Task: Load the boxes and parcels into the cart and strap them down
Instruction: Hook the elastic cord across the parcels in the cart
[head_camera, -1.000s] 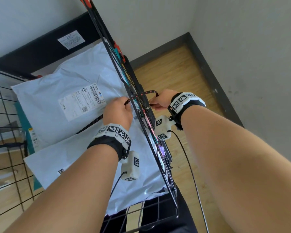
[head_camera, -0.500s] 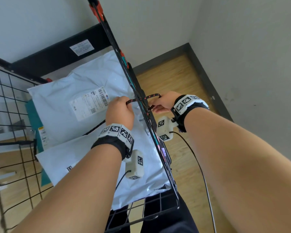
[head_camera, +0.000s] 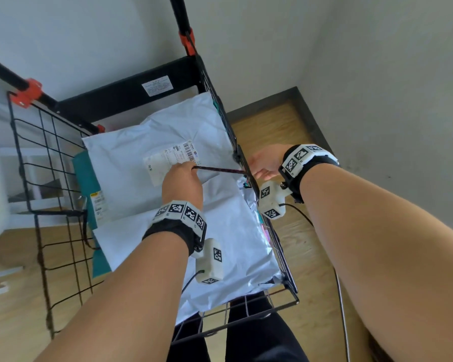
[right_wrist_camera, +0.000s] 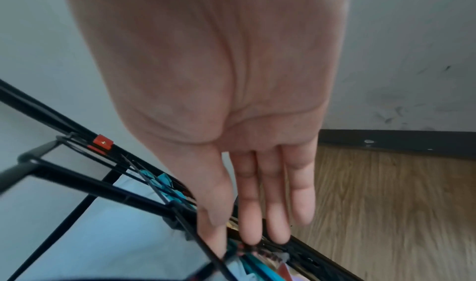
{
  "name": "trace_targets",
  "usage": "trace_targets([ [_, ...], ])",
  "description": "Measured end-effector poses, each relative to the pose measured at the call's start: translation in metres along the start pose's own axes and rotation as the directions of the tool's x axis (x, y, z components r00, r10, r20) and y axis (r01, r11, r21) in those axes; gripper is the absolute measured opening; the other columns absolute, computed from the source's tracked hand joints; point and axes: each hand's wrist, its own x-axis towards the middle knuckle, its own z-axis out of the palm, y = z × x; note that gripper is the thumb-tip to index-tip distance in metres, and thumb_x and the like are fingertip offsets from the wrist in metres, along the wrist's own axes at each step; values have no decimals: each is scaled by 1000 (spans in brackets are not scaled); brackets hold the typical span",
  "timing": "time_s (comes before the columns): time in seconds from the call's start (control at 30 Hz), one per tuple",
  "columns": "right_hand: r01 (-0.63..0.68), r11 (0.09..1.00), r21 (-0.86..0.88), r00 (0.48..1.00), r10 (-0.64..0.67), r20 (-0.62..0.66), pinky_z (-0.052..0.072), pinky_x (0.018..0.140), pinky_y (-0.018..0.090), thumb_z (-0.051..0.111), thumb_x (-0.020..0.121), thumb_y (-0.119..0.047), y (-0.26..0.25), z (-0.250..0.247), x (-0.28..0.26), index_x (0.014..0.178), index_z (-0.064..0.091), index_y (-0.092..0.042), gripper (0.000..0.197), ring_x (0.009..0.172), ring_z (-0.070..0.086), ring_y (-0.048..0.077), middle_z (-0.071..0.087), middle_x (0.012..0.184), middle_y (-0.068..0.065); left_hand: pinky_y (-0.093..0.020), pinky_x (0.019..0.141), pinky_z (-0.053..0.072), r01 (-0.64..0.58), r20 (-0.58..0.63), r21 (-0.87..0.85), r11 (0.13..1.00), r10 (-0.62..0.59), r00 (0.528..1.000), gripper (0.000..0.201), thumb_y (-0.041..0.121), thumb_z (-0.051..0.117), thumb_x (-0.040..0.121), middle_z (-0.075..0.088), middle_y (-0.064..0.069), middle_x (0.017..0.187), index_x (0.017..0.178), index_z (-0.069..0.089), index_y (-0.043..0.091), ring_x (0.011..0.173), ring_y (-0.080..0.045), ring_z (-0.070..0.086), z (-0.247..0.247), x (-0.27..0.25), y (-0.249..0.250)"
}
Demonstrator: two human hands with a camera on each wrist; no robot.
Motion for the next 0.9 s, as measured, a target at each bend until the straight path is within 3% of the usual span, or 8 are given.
trace_targets([
  [0.07,-6,1000,-7,999,6,-34,44,106,44,51,96,-5,-2,-1,-3,118,61,-11,25,120,58,29,61,125,21,-35,83,42,37,8,0,999,-37,999,31,14,39,99,64,-14,112,116,65,10,103,-32,58,-4,0,-7],
  [0.3,-22,994,107,972,46,-231,55,92,38,56,95,-8,-7,-5,-16,116,63,-13,23,101,67,24,68,112,13,-37,86,43,30,39,-26,999,-29,999,30,17,40,100,63,-14,114,119,62,11,105,-31,58,-12,-11,-13],
  [0.47,1,989,149,936,51,-348,52,97,38,49,99,-11,-31,-12,-47,124,59,-11,27,109,65,25,65,118,12,-36,83,43,20,26,-52,998,-19,999,29,17,39,100,63,-14,113,118,60,8,103,-32,58,-30,-12,-15],
  [0.6,125,972,201,867,-8,-499,58,78,32,61,90,-17,-53,-7,-62,122,61,-4,34,90,70,21,68,115,16,-36,84,43,-11,20,-94,996,13,1000,28,17,39,99,60,-12,115,115,62,10,102,-30,58,-50,-15,-30],
  [0.7,143,970,195,863,-25,-505,54,93,38,52,95,-9,-78,12,-80,121,59,9,33,91,67,27,66,103,23,-37,86,44,-33,-10,-89,995,32,999,27,17,40,100,58,-13,114,114,61,8,103,-30,57,-70,-18,-47],
  [0.77,176,962,208,830,-32,-557,55,76,28,55,93,-10,-93,26,-87,106,65,5,22,72,59,21,62,88,16,-36,86,44,-31,-26,-86,996,28,999,28,18,40,100,58,-13,113,114,61,8,101,-30,58,-82,-17,-63],
  [0.8,193,960,203,814,-41,-580,56,74,27,57,92,-11,-98,35,-88,109,65,7,26,70,58,20,62,86,14,-35,85,44,-36,-25,-88,995,34,999,28,18,40,100,60,-13,112,113,62,8,100,-30,58,-88,-17,-73],
  [0.9,173,978,120,802,-69,-593,57,87,37,59,93,-17,-112,67,-93,110,65,4,27,80,64,21,71,97,14,-33,81,44,-78,-3,-84,993,78,997,28,16,41,98,65,-12,106,106,67,9,96,-29,60,-104,-19,-100],
])
